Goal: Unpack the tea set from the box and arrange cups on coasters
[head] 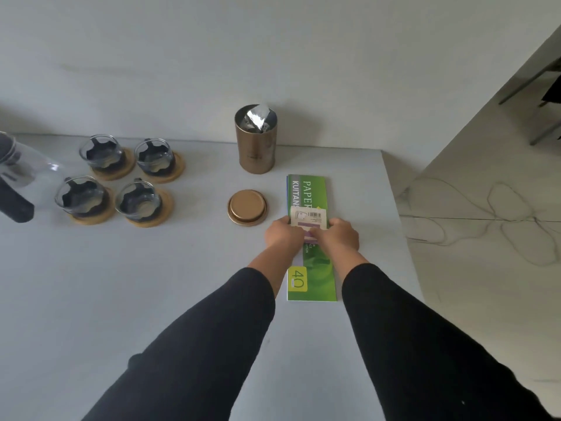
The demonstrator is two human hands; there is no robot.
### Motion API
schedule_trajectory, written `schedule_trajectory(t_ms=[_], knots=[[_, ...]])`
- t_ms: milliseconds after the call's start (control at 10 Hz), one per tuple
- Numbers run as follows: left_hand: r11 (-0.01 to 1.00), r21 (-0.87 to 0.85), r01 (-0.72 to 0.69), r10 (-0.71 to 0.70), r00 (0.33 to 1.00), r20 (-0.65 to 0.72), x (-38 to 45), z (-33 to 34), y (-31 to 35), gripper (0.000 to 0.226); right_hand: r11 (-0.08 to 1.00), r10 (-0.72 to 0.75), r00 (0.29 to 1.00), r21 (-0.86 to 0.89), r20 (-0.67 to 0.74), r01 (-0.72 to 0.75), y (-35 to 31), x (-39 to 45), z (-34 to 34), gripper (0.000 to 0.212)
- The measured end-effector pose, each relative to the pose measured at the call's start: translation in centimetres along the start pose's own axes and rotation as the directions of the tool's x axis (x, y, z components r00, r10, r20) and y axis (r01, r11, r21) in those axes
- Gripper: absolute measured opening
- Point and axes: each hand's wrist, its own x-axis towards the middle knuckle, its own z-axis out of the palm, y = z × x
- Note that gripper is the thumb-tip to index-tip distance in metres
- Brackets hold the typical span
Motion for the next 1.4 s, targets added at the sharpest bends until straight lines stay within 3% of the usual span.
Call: schedule_trajectory(t_ms=[400,600,900,1000,1200,1300,1400], knots=[[0.998,0.063,0.004,-0.001,0.998,-0.057,6.2,0.8,5.7,0.041,0.997,-0.062,0.997,0.053,0.034,0.061,-4.2,7.7,-1.6,0.035],[0.996,0.083,0.013,-0.007,0.998,-0.067,7.2,0.8,6.4,0.049,0.996,-0.080,0.996,0.044,0.040,0.078,-5.0,8.8,-1.8,0.032],[0.987,0.147,-0.058,0.080,0.985,-0.151,7.5,1.1,6.2,0.041,0.995,-0.064,0.998,0.080,0.028,0.061,-5.3,9.1,-1.0,0.028],[0.977,0.198,-0.078,0.102,0.988,-0.115,7.6,1.0,5.8,0.036,0.993,-0.075,0.997,0.095,0.025,0.072,-5.2,9.0,-1.0,0.029],[0.951,0.297,-0.084,0.102,0.994,-0.047,7.4,0.2,5.1,0.052,0.993,-0.072,0.997,0.099,0.024,0.069,-5.2,8.4,-1.0,0.045],[0.948,0.306,-0.091,0.110,0.993,-0.045,6.2,-0.2,5.0,0.055,0.996,-0.027,0.999,0.087,-0.023,0.029,-5.0,7.7,-1.0,0.062],[0.960,0.260,-0.102,0.116,0.992,-0.041,4.8,-1.1,5.0,0.056,0.990,-0.013,0.995,0.142,-0.102,0.028,-5.6,5.6,-1.7,0.063]])
